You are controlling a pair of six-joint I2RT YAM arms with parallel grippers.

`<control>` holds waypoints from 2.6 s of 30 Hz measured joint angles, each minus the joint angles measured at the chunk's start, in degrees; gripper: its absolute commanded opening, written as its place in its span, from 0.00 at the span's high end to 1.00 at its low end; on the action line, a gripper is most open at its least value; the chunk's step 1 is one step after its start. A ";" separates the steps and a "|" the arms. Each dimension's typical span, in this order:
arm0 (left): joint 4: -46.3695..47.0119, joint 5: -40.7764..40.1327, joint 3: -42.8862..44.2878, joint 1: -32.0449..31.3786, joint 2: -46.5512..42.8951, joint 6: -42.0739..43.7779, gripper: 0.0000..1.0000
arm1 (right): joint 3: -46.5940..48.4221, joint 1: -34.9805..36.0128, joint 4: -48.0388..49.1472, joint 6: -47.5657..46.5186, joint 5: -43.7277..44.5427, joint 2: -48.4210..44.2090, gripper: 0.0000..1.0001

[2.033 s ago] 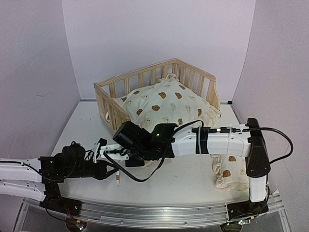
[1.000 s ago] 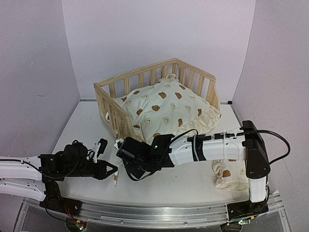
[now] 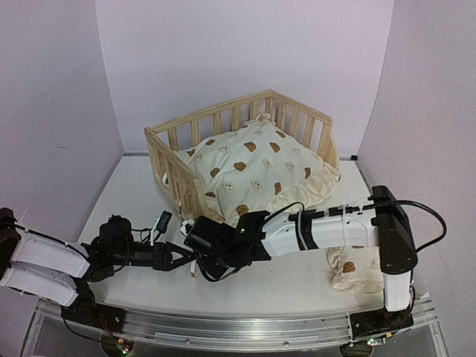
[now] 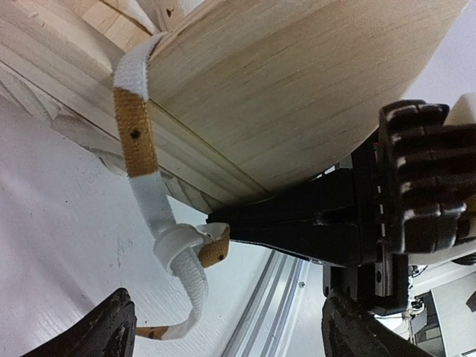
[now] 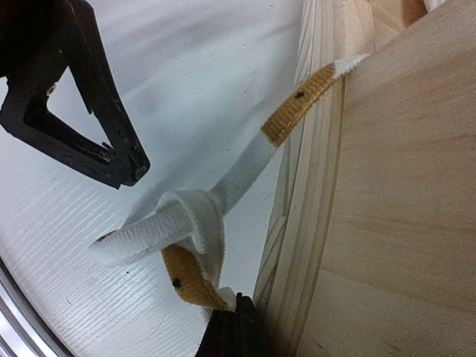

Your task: Set up the pet bed

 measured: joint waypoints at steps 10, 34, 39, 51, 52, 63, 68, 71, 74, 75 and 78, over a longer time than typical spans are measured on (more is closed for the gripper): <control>3.26 4.90 5.49 0.96 11.93 3.82 0.39 | -0.57 -0.17 0.59 -0.02 -0.50 -0.42 1.00; 5.90 7.54 8.50 1.20 17.94 0.48 1.00 | -0.72 -0.48 0.59 -0.35 -1.97 -0.76 0.87; 6.25 7.19 8.76 1.49 18.75 -4.92 1.00 | -1.92 -0.48 0.35 0.33 -6.73 -3.17 0.61; -0.57 7.67 12.48 1.55 18.36 -15.91 1.00 | -29.57 -2.43 11.80 1.09 -14.62 -28.50 0.44; -2.99 7.82 13.51 1.55 17.86 -16.06 1.00 | -33.53 -2.64 16.02 -0.37 -14.99 -29.38 0.44; -24.20 9.77 21.84 1.42 15.54 -12.00 1.00 | -50.34 -3.37 56.08 -19.65 -15.91 -21.00 0.49; -30.86 10.49 24.52 1.42 15.52 -9.27 1.00 | -50.31 -3.37 66.60 -22.53 -14.51 -15.76 0.49; -32.83 10.88 25.24 1.51 15.52 -8.28 1.00 | -50.31 -3.32 69.75 -22.84 -13.44 -13.86 0.50; -33.20 11.32 25.29 1.55 15.52 -7.67 1.00 | -50.31 -3.04 72.11 -22.82 -12.61 -12.35 0.49; -33.35 11.37 25.35 1.60 15.52 -7.48 1.00 | -50.31 -2.97 72.76 -22.77 -12.39 -11.87 0.49; -34.18 12.22 25.66 1.81 15.56 -6.82 1.00 | -50.31 -2.82 74.38 -22.49 -11.82 -10.86 0.50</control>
